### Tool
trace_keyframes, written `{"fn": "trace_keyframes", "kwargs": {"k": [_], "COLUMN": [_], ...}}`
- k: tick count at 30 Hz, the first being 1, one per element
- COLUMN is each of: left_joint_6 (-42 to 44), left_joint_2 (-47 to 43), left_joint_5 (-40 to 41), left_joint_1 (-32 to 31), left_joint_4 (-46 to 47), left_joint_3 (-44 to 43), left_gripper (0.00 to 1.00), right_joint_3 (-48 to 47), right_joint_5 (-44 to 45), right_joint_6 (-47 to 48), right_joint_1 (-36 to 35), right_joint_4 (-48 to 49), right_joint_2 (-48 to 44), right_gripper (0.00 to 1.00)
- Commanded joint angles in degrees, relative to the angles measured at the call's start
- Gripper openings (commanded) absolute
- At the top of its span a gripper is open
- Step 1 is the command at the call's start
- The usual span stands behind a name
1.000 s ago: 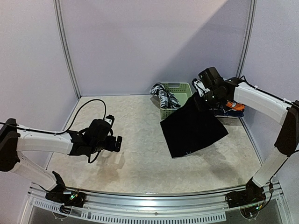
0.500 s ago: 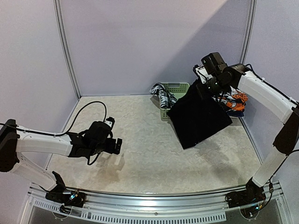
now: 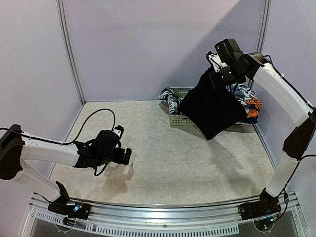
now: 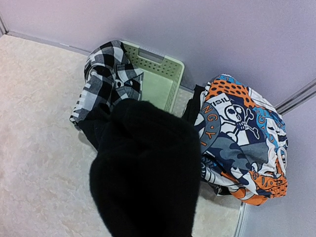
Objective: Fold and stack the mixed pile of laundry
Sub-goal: Place the square-folded T-shirt at the corner of the board.
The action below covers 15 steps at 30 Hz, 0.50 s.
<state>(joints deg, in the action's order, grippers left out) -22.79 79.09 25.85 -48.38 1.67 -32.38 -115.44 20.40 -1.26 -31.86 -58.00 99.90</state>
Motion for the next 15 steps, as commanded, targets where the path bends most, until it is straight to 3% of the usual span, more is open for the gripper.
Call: {"fn": "trace_keyframes", "kwargs": {"k": [1, 9, 15], "left_joint_6": [-0.70, -1.00, -0.95], "left_joint_2": [1.13, 2.09, 2.88], "left_joint_5": [-0.74, -0.71, -0.71], "left_joint_1": [-1.31, -2.14, -2.55], "left_joint_4": [1.79, 2.28, 1.89], "left_joint_3": [0.99, 1.00, 0.58], "left_gripper": [1.00, 1.00, 1.00], "right_joint_3": [-8.97, -23.41, -26.91], "right_joint_5": [3.70, 7.31, 9.72], "right_joint_6": [-0.96, 0.49, 4.81], "right_joint_1": [0.31, 0.91, 2.22], "right_joint_4": [-2.14, -4.96, -1.06], "right_joint_2": [3.99, 11.19, 12.43], "right_gripper": [0.00, 0.00, 0.00]}}
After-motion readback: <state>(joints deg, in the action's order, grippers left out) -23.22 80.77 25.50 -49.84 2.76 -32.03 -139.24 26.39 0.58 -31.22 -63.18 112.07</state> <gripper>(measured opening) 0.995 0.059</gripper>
